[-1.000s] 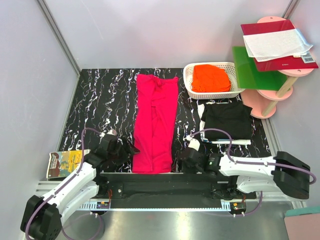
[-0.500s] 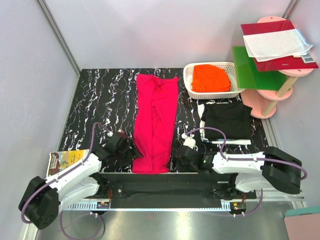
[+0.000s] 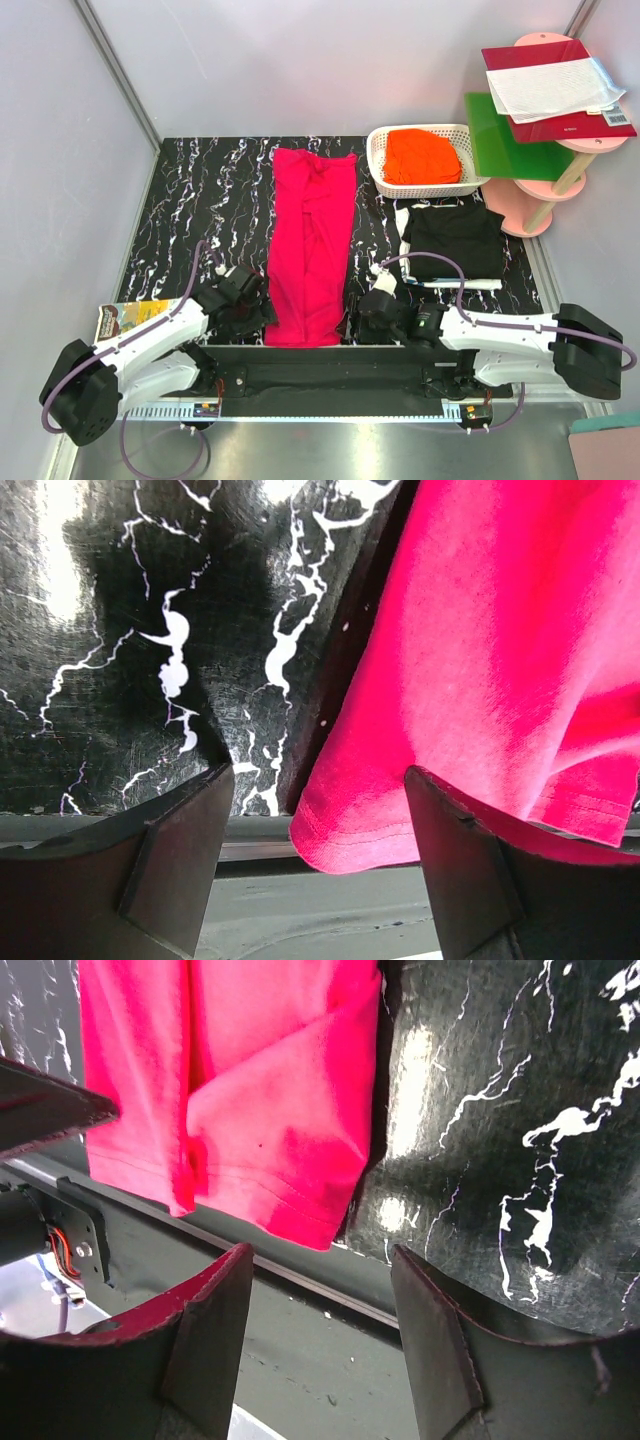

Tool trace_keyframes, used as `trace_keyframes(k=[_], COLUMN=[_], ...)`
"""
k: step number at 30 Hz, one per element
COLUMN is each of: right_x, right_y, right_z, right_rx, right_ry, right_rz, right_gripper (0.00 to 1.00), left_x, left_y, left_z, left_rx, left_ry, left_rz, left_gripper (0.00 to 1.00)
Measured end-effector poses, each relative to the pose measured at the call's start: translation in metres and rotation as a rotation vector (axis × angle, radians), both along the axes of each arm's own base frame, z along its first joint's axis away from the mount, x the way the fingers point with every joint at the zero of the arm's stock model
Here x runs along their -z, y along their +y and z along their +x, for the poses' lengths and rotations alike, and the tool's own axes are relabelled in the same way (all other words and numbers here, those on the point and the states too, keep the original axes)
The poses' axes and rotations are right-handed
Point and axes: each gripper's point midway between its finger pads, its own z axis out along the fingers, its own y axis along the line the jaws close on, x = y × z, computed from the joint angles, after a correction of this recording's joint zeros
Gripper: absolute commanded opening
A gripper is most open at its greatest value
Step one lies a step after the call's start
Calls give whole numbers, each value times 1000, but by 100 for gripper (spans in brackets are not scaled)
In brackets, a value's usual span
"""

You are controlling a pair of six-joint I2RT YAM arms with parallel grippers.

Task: Fold and stack the t-shirts
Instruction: Grab the bottom of the folded rectangular tshirt with both arms

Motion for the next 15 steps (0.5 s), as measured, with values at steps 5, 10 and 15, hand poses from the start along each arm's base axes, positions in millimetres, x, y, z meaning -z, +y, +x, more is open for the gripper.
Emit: trace_keyframes(k=[5, 10, 15], right_x=[15, 27, 25], right_y=[-1, 19, 28], right_z=[1, 8, 9], right_rx=[1, -11, -20], right_ry=[15, 32, 29], right_rz=[-52, -79, -55], right_gripper=[64, 63, 62], left_x=[0, 0, 0], left_y=[-1, -1, -2], left_z=[-1, -3, -4], left_rx=[17, 26, 31], left_ry=[-10, -8, -7], left_rz=[10, 14, 14], left_gripper=[75, 74, 73])
